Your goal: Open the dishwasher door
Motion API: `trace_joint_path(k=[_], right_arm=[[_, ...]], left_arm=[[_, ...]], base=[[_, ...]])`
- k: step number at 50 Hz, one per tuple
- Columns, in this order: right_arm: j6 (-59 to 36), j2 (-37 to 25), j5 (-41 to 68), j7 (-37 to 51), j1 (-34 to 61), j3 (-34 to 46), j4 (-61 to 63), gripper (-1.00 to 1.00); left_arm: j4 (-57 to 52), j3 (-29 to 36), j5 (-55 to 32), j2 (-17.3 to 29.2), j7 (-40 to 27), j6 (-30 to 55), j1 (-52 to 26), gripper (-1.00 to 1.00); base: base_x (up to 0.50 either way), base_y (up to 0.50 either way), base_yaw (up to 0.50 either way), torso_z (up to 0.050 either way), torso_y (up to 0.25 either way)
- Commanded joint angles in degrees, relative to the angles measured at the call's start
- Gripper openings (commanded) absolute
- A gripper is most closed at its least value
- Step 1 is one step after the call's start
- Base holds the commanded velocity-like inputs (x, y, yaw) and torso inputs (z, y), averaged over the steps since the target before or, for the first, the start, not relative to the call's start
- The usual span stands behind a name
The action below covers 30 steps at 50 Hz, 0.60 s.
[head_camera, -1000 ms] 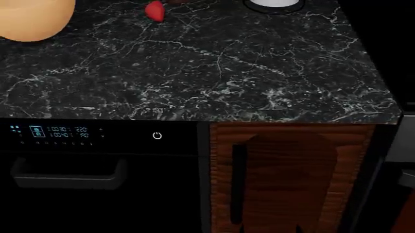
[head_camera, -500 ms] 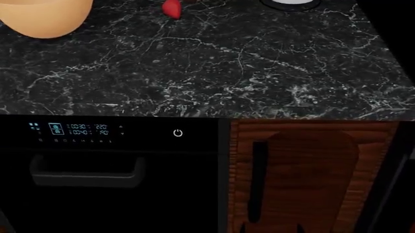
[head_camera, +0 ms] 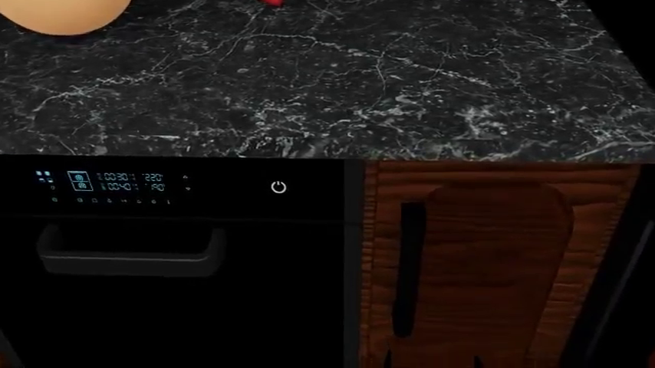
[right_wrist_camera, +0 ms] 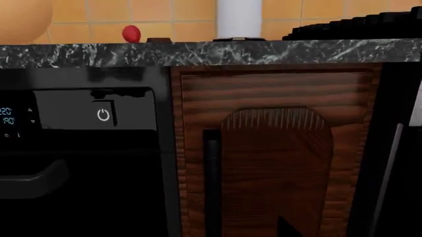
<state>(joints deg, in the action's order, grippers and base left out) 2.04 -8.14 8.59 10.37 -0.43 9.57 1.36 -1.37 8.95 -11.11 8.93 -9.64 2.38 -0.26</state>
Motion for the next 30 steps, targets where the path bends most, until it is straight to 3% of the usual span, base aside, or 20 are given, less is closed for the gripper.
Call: trace_joint_path(k=[1,30], right_arm=[[0.14,-0.40,0.25,0.75,0.03,0.35,0.06,1.00],[0.81,-1.17,1.83,1.68,-0.16,1.08,-0.08,1.00]], left_arm=[[-1.07,0.49,-0.15,0.56,-0.72,0.71,0.24,1.00],[-0.22,1.72,-0.20,1.21,-1.81,-0.25,0.11,1.00]], base=[[0.00,0.00,0.00,-0.050,0.000],[0.00,0.00,0.00,-0.050,0.000]])
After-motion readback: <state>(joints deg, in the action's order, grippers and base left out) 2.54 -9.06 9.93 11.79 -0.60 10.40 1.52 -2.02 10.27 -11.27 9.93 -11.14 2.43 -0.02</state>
